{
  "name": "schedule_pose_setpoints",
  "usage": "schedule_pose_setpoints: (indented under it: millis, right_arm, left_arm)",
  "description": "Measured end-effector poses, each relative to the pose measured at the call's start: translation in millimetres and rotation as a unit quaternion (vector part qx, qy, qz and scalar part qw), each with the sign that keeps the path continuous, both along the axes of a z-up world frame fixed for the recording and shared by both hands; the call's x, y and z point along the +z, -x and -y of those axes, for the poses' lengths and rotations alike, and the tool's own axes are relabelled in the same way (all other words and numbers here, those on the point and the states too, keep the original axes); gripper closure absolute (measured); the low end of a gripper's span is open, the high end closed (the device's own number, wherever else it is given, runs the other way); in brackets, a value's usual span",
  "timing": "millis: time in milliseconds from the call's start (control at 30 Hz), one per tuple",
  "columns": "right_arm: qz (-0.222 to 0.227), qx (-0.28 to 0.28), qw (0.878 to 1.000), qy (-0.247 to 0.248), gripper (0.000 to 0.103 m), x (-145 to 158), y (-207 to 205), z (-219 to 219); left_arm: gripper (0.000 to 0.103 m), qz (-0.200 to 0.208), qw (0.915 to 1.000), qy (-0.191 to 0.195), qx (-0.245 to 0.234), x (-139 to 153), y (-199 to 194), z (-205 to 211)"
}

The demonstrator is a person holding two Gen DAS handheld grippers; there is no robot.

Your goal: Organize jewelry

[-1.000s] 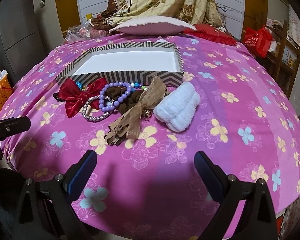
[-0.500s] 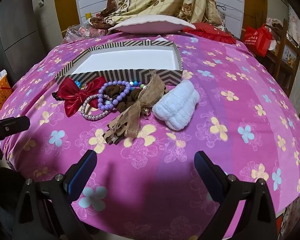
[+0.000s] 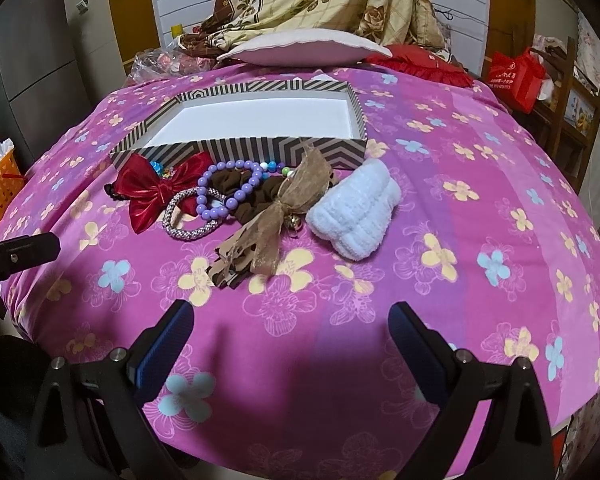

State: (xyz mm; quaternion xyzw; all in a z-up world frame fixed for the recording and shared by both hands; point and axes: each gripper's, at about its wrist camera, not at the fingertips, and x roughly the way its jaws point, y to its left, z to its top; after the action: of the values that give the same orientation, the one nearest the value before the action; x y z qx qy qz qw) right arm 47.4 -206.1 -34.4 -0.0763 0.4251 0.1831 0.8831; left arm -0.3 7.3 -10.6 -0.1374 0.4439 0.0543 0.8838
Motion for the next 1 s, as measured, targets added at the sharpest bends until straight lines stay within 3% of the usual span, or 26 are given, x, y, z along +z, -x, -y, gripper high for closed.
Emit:
schedule_pose_setpoints:
  millis: [833,1000]
  right_arm:
    - [0.002,0.006,1.000,-0.001,0.003,-0.4,0.5,-1.3]
    - [0.027,0.008,0.999,0.017,0.003,4.6,4.1,-6.2]
  left_arm:
    - [0.024,-0.001,1.0000,0.003,0.000,-2.2,0.7,-1.0]
    - [0.024,-0.002,1.0000,0.004,0.000,-3.0,1.0,-0.3]
